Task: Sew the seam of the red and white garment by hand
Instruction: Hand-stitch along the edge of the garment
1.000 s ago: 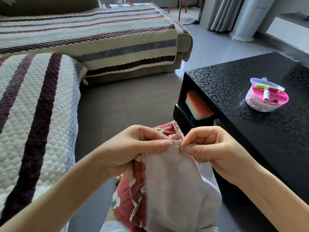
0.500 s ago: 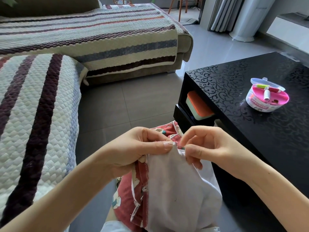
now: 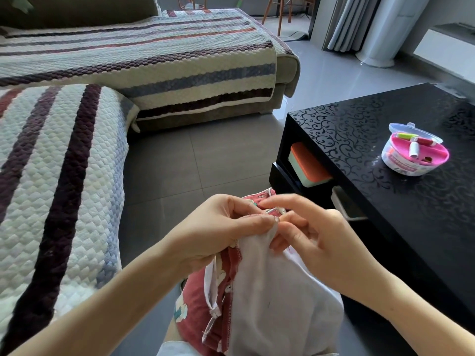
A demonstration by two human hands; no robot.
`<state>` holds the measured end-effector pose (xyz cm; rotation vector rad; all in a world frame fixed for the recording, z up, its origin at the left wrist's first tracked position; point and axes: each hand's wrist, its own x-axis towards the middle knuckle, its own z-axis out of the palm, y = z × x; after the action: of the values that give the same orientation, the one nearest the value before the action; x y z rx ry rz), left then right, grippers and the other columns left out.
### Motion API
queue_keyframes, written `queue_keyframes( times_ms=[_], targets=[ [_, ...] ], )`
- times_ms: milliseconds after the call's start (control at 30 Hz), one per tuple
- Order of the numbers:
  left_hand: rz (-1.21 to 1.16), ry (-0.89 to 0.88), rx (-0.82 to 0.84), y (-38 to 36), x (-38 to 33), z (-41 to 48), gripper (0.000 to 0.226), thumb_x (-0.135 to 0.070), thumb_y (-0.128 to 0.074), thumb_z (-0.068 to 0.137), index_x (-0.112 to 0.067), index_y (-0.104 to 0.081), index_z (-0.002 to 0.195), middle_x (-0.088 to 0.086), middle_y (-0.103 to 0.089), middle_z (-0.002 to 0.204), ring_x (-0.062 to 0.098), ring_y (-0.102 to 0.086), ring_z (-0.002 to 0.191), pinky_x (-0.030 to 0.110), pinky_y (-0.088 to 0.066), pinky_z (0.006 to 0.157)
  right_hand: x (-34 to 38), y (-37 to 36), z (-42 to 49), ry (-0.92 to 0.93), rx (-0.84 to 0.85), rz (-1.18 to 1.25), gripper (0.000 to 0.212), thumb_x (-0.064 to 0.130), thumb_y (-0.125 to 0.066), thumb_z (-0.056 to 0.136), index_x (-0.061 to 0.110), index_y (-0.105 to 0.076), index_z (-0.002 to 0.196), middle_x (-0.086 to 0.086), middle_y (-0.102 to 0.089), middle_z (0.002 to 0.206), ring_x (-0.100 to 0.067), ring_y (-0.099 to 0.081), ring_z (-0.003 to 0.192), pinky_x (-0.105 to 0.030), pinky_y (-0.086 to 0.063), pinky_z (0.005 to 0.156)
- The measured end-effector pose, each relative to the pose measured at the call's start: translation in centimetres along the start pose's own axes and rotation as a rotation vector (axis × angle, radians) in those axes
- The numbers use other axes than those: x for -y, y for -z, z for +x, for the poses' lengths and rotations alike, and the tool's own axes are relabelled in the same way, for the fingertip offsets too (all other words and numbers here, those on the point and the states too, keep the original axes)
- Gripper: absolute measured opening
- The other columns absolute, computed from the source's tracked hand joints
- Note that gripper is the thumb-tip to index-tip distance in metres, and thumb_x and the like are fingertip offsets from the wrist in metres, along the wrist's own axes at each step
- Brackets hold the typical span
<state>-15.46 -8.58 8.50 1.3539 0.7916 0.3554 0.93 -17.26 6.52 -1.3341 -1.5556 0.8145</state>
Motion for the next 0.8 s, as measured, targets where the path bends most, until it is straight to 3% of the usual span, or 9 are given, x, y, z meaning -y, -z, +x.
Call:
queue_keyframes(
  times_ms=[100, 167, 267, 333, 467, 567, 667, 733, 800],
  targets=[
    [0.039, -0.027, -0.009, -0.3, 0.1, 0.2, 0.026, -0.033, -0.079, 0.071, -0.008, -0.076, 0.076, 0.005, -0.068, 0.074, 0.009, -0.061, 0.069, 0.018, -0.047, 0.065, -0.2, -0.2, -0.2, 0.026, -0.022, -0.075, 0.010, 0.031, -0.051, 0.095, 0.033, -0.060, 0.098, -0.004, -0.070, 0.074, -0.015, -0.070, 0.068, -0.045, -0.056, 0.065],
    [0.045, -0.041, -0.010, -0.4, 0.0, 0.3, 0.029, -0.035, -0.078, 0.068, -0.008, -0.076, 0.078, 0.003, -0.070, 0.076, 0.006, -0.062, 0.072, 0.017, -0.046, 0.068, -0.3, -0.2, 0.0, 0.055, -0.128, -0.145, 0.014, 0.040, -0.053, 0.090, 0.029, -0.062, 0.091, 0.001, -0.070, 0.076, -0.013, -0.069, 0.069, -0.043, -0.055, 0.064],
    [0.055, -0.052, -0.025, -0.5, -0.1, 0.4, 0.034, -0.035, -0.074, 0.064, -0.006, -0.076, 0.080, 0.008, -0.072, 0.079, 0.007, -0.062, 0.076, 0.019, -0.046, 0.073, -0.3, -0.1, 0.5, 0.280, -0.320, -0.488, 0.014, 0.028, -0.063, 0.088, 0.018, -0.070, 0.082, 0.009, -0.069, 0.088, -0.013, -0.065, 0.081, -0.035, -0.051, 0.067],
    [0.091, -0.058, -0.029, -0.6, 0.0, 0.3, 0.027, -0.035, -0.082, 0.067, -0.011, -0.077, 0.077, 0.006, -0.070, 0.076, 0.008, -0.060, 0.075, 0.022, -0.044, 0.073, -0.2, -0.1, 0.5, 0.442, -0.397, -0.643, 0.014, 0.019, -0.067, 0.086, 0.012, -0.072, 0.076, 0.002, -0.067, 0.089, -0.019, -0.061, 0.084, -0.036, -0.048, 0.070],
    [0.172, -0.077, -0.036, -0.5, -0.1, 0.2, 0.016, -0.030, -0.076, 0.073, -0.013, -0.076, 0.073, 0.008, -0.068, 0.073, 0.011, -0.057, 0.072, 0.028, -0.045, 0.071, -0.2, -0.2, 0.6, 0.661, -0.357, -0.716, 0.013, 0.009, -0.061, 0.087, 0.011, -0.071, 0.078, -0.002, -0.068, 0.082, -0.026, -0.064, 0.083, -0.038, -0.046, 0.076],
    [0.294, -0.091, -0.089, -0.5, 0.1, 0.2, 0.012, -0.025, -0.076, 0.078, -0.015, -0.075, 0.071, 0.010, -0.069, 0.071, 0.008, -0.055, 0.065, 0.027, -0.044, 0.063, 0.0, -0.2, 0.6, 0.715, -0.288, -0.627, 0.011, 0.006, -0.058, 0.087, 0.016, -0.062, 0.091, -0.002, -0.068, 0.077, -0.025, -0.065, 0.074, -0.039, -0.048, 0.080],
    [0.396, -0.036, -0.146, -1.0, 1.0, 0.3, 0.026, -0.015, -0.071, 0.079, -0.021, -0.068, 0.054, -0.001, -0.053, 0.054, 0.009, -0.045, 0.053, 0.032, -0.040, 0.054, 1.2, 0.2, 0.9, 0.692, -0.233, -0.442, 0.012, 0.002, -0.057, 0.086, 0.013, -0.061, 0.088, -0.005, -0.066, 0.075, -0.022, -0.063, 0.069, -0.041, -0.049, 0.089],
    [0.364, 0.009, -0.078, -1.1, 1.3, 0.3, 0.014, -0.025, -0.074, 0.076, -0.018, -0.073, 0.063, 0.012, -0.064, 0.066, 0.013, -0.053, 0.062, 0.043, -0.048, 0.060, 1.6, 0.4, 1.8, 0.450, -0.162, -0.114, 0.009, 0.009, -0.054, 0.093, 0.008, -0.059, 0.085, -0.008, -0.068, 0.075, -0.024, -0.067, 0.073, -0.046, -0.051, 0.091],
    [0.300, 0.028, -0.038, -0.8, 1.3, 0.4, 0.018, -0.029, -0.075, 0.072, -0.011, -0.076, 0.075, 0.019, -0.067, 0.077, 0.016, -0.057, 0.071, 0.043, -0.051, 0.069, 1.6, 0.7, 2.8, 0.072, -0.019, 0.397, 0.014, 0.016, -0.054, 0.094, 0.005, -0.052, 0.086, -0.012, -0.070, 0.077, -0.026, -0.071, 0.079, -0.044, -0.057, 0.083]
  ],
)
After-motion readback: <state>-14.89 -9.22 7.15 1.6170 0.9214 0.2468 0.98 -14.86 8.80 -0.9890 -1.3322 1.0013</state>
